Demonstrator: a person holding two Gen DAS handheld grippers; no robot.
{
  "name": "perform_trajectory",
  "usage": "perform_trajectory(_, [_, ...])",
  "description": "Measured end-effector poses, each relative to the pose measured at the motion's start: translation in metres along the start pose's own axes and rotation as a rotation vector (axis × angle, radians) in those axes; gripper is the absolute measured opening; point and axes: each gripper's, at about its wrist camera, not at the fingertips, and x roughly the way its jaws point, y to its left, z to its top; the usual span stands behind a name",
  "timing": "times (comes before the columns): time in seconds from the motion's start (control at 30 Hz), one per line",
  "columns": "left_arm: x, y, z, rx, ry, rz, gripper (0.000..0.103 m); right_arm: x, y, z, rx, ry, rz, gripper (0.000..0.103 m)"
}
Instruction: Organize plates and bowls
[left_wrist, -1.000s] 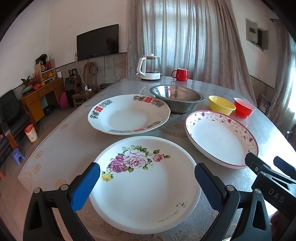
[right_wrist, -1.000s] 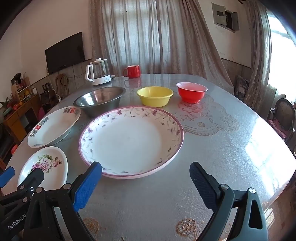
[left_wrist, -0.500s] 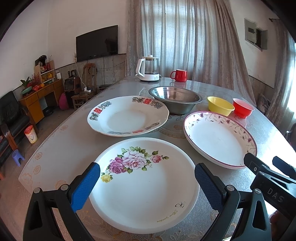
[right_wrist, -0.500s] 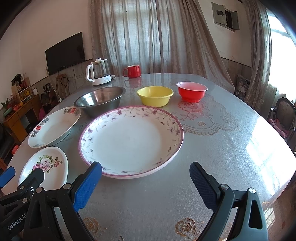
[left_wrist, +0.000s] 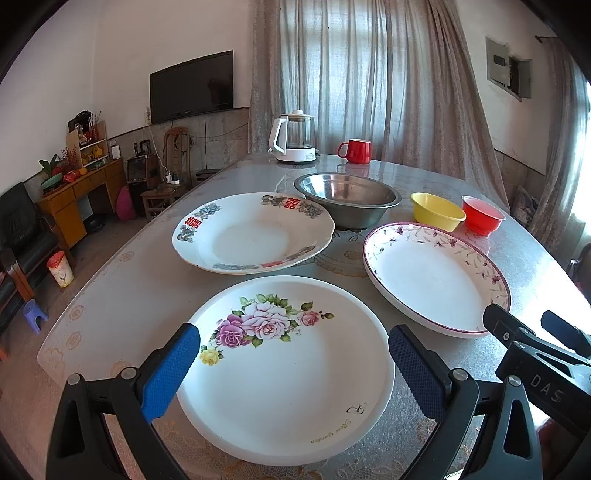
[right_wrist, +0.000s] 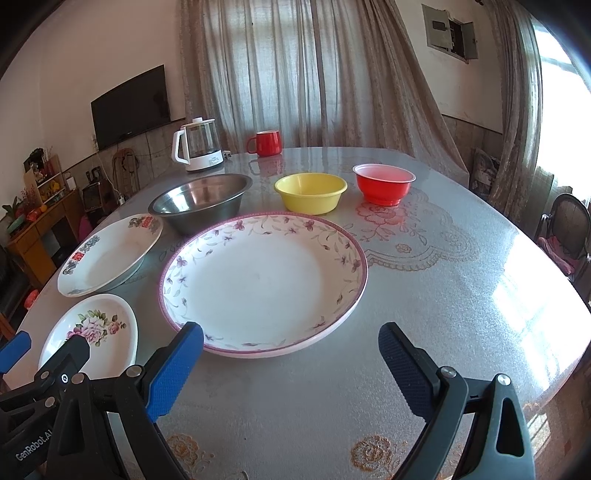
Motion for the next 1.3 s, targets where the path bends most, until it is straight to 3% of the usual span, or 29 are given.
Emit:
perform_trajectory(1.1, [0.001, -0.006, 0.002, 0.019, 0.002, -0.009, 0.103, 0.005, -0.005, 0.0, 0.017, 0.008, 0.012, 0.097])
perform_trajectory(1.3, [0.004, -0.007, 0.005, 0.018, 0.022, -0.068, 0.103, 0.009, -0.015, 0.006, 0.028, 0.014, 0.029, 0.097])
